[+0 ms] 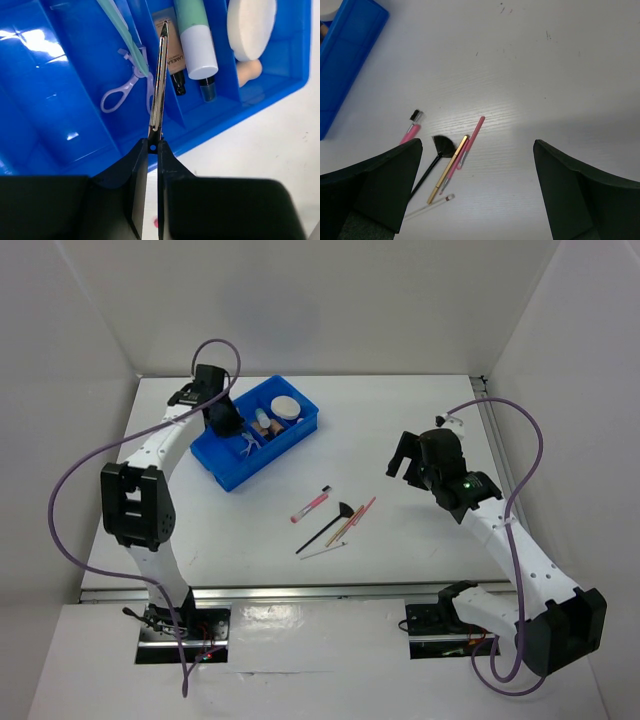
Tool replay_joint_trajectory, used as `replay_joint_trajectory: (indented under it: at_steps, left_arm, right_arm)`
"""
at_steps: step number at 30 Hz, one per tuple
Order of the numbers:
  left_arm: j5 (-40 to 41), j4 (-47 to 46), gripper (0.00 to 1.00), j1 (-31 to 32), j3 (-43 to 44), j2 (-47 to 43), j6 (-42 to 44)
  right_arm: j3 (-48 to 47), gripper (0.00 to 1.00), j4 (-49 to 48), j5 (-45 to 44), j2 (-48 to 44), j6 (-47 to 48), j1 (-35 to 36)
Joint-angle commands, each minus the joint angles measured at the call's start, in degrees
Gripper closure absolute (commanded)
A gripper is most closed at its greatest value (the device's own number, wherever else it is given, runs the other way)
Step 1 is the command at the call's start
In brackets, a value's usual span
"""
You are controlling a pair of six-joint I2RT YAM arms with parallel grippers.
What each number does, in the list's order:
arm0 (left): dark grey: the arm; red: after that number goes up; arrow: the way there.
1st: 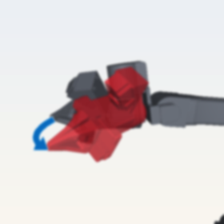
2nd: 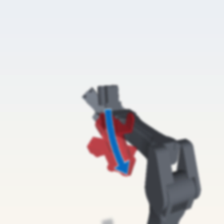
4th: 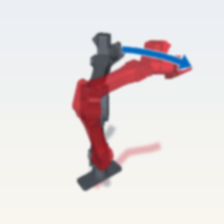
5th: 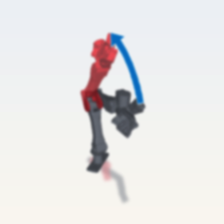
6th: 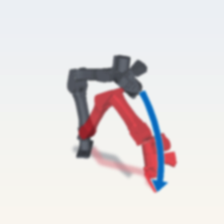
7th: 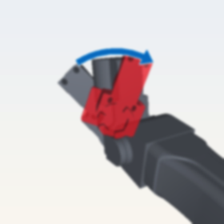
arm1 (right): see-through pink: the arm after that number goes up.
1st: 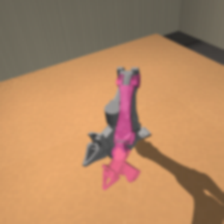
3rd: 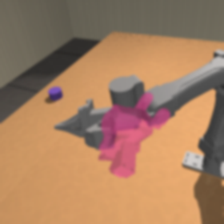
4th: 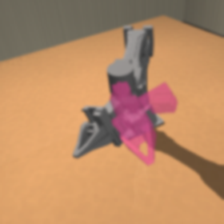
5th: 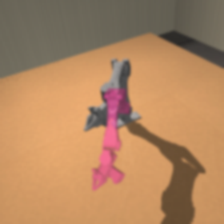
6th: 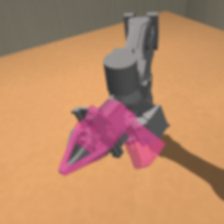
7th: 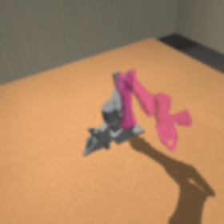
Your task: Organize the makeup
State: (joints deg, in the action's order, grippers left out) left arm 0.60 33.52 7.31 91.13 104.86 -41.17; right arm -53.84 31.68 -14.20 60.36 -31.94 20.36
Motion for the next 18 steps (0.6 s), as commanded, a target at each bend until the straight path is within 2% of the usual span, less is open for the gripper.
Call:
replay_joint_trajectory:
  at_steps: [1, 6, 8, 9, 10, 13, 14, 17, 18]
  left_arm:
    - [2.3, 1.3, 1.00, 1.1, 3.6, 3.5, -3.7]
    - [1.9, 2.6, 0.99, 0.0, 5.1, 7.5, -5.4]
    - [1.9, 1.8, 0.91, 0.0, 4.6, 7.5, -5.4]
    - [1.9, 1.8, 0.86, 0.0, 4.0, 8.0, -5.4]
    - [1.9, 1.8, 0.72, 0.0, 4.0, 8.0, -5.4]
    - [1.9, 1.8, 0.52, 0.0, 4.0, 8.0, -4.1]
    - [1.9, 1.8, 0.41, 0.0, 4.0, 6.6, -3.6]
    - [4.1, 1.3, 0.27, 1.1, 2.6, 4.6, -2.4]
    - [5.2, 1.3, 0.27, 1.1, 2.6, 3.2, -1.8]
  right_arm:
    - [-0.3, 0.00, -1.9, -0.4, 0.2, -0.5, -0.2]
    - [-0.3, 0.00, -1.9, -0.4, 0.2, 0.0, -0.2]
    - [-0.3, 0.00, -1.4, -0.4, 0.2, 0.0, -0.2]
    - [-0.3, 0.00, -1.4, -0.4, 0.2, 0.0, -0.2]
    - [-0.3, 0.00, -1.4, -0.4, -0.4, 0.0, -0.2]
    - [-0.3, 0.00, -1.4, -0.4, -0.4, 0.0, -0.2]
    - [-0.3, 0.00, -1.4, -0.4, -0.4, 0.0, -0.2]
    - [-0.3, 0.00, -1.4, -0.4, -0.4, 0.0, -0.2]
    - [-0.3, 0.00, -1.4, -0.4, -0.4, 0.0, -0.2]
